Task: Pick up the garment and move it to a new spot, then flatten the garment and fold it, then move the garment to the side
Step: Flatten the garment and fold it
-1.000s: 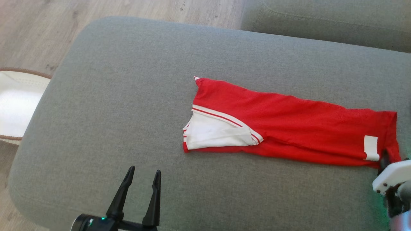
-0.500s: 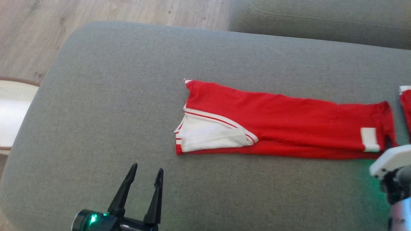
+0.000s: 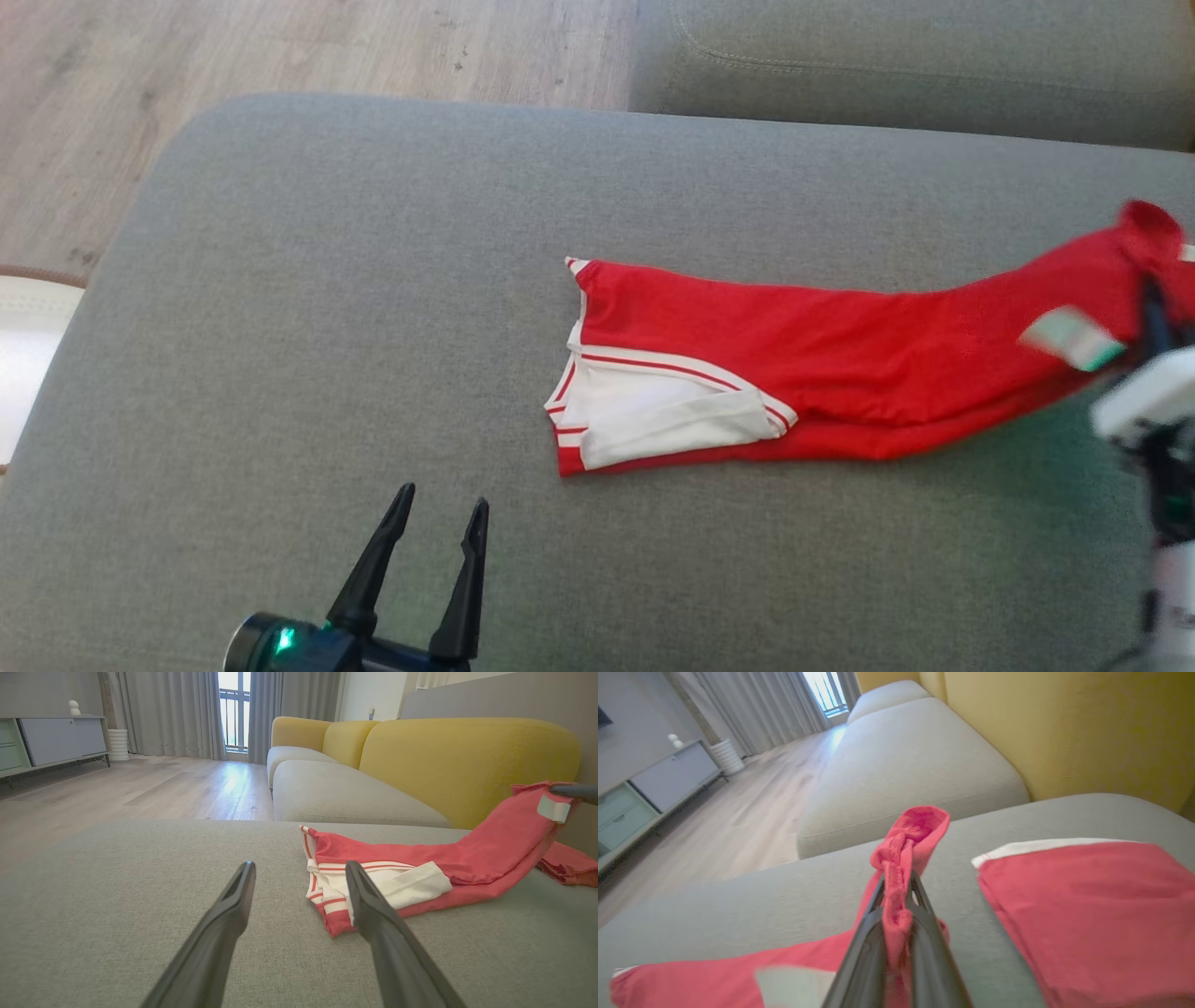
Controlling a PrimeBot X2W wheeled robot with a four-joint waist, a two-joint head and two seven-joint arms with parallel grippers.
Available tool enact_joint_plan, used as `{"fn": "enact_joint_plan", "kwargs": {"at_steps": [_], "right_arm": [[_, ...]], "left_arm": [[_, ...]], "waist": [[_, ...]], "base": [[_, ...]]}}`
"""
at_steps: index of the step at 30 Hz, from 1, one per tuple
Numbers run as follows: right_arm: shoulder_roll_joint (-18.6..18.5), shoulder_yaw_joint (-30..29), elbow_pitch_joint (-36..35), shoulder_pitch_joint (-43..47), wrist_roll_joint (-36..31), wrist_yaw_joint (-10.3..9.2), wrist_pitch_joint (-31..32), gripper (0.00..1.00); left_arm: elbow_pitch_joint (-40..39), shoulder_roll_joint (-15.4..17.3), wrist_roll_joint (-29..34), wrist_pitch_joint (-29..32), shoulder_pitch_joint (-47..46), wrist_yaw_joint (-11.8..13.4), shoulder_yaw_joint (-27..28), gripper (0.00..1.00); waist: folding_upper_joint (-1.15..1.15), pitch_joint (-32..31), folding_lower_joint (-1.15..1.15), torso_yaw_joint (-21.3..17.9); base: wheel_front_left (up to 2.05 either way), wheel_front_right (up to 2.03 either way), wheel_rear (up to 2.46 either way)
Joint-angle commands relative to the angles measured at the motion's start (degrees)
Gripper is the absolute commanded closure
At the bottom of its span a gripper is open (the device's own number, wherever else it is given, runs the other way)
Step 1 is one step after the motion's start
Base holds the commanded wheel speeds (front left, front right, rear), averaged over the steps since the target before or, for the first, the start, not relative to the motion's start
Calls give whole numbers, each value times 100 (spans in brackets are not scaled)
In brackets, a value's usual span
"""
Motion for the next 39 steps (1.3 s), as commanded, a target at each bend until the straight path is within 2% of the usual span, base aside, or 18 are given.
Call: {"fn": "enact_joint_plan", "kwargs": {"at_steps": [1,6,12,13,19,25,26,27,28,35,39], "right_arm": [[114,398,-482,-154,115,-5,62,100],[445,1201,-862,-252,337,-5,93,100],[610,2244,-762,-355,654,-5,-46,100],[610,2244,-762,-355,654,-5,-46,100],[620,3229,-220,-380,1234,-5,-410,100],[621,3960,622,-624,1782,-5,-984,100],[621,4079,765,-680,1897,-5,-1086,74],[621,4201,906,-741,2000,-5,-1185,34],[622,4322,1034,-799,2115,-5,-1283,0],[622,5006,1448,-1136,2868,-5,-1924,0],[622,4837,1557,-1270,2604,-5,-2614,0]], "left_arm": [[-153,-47,79,-55,-220,-31,202,0],[-75,-55,97,-55,-244,-70,197,0],[23,-103,104,-55,-268,-103,129,0],[23,-103,104,-55,-268,-103,129,0],[76,-144,91,-55,-252,-93,120,0],[144,-172,92,-55,-244,-128,65,0],[147,-181,90,-55,-255,-129,63,0],[150,-189,88,-55,-264,-129,62,0],[154,-196,88,-55,-273,-128,63,0],[171,-224,83,-55,-256,-87,146,0],[135,-234,58,-55,-155,-3,290,0]], "waist": [[0,-25,0,21],[0,-87,0,206],[0,-154,0,574],[0,-154,0,574],[0,-163,0,933],[0,-137,0,1167],[0,-134,0,1190],[0,-131,0,1206],[0,-129,0,1217],[0,-166,0,1122],[0,-317,0,825]], "base": [[0,0,0],[0,0,0],[0,0,0],[0,0,0],[0,0,0],[0,0,0],[0,0,0],[0,0,0],[0,0,0],[0,0,0],[0,0,0]]}}
